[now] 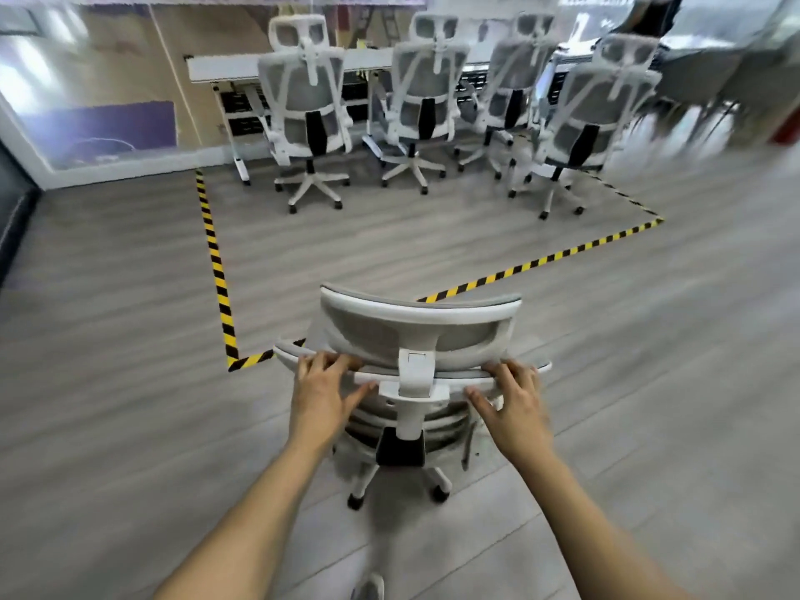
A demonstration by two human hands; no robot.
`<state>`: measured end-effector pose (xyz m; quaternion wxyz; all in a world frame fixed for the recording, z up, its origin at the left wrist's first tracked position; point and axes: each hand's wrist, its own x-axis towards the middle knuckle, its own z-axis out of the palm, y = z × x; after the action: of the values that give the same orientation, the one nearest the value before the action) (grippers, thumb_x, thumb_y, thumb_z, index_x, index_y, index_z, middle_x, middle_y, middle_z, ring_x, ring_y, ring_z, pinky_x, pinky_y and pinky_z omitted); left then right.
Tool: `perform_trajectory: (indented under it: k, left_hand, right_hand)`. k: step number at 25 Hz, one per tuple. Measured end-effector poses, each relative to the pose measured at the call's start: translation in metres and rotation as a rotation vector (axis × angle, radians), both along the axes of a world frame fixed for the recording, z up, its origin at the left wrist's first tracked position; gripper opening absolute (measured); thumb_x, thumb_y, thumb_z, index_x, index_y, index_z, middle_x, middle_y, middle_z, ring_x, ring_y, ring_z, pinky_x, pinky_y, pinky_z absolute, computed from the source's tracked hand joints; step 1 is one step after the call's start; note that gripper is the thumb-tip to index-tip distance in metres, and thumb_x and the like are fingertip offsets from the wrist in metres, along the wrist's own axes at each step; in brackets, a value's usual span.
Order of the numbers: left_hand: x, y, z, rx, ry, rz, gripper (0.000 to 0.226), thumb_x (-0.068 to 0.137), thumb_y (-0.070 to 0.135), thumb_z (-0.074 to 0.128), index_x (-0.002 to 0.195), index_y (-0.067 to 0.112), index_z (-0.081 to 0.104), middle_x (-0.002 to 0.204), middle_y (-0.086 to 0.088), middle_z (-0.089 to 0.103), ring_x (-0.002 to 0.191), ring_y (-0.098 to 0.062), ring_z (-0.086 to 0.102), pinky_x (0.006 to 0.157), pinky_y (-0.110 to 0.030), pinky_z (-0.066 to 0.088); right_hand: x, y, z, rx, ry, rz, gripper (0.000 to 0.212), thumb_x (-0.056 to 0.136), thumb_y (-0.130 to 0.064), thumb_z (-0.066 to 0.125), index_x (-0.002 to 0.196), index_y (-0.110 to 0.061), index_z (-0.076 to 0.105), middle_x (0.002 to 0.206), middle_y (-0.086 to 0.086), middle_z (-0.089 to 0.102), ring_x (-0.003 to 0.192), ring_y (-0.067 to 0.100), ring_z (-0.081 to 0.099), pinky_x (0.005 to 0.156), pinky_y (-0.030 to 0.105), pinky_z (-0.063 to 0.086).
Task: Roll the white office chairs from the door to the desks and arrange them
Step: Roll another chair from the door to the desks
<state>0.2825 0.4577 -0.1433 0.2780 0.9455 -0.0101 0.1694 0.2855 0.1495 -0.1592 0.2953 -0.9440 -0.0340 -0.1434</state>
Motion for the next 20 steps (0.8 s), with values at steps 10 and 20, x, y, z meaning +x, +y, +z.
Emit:
perform_trajectory:
  k: [10, 20]
  left_hand:
    - [0.357, -0.111, 0.002, -0.007, -0.022, -0.229, 0.037, 0.082, 0.058, 0.068, 0.106, 0.029, 0.068, 0.105, 0.001, 0.06, 0.102, -0.025, 0.045, 0.088, -0.041, 0.045]
    - [0.722, -0.242, 0.017, -0.021, 0.056, -0.202, 0.036, 0.079, 0.051, 0.074, 0.108, 0.028, 0.07, 0.104, -0.001, 0.062, 0.102, -0.027, 0.047, 0.09, -0.039, 0.044]
  right_hand:
    - [0.297, -0.107, 0.006, 0.091, -0.02, -0.197, 0.045, 0.083, -0.055, 0.07, 0.114, -0.022, 0.065, 0.12, -0.002, 0.054, 0.124, 0.026, 0.042, 0.108, 0.037, 0.038]
    - [0.672, -0.234, 0.021, 0.098, 0.074, -0.195, 0.046, 0.082, -0.056, 0.069, 0.112, -0.022, 0.064, 0.118, -0.001, 0.054, 0.125, 0.021, 0.037, 0.109, 0.044, 0.039]
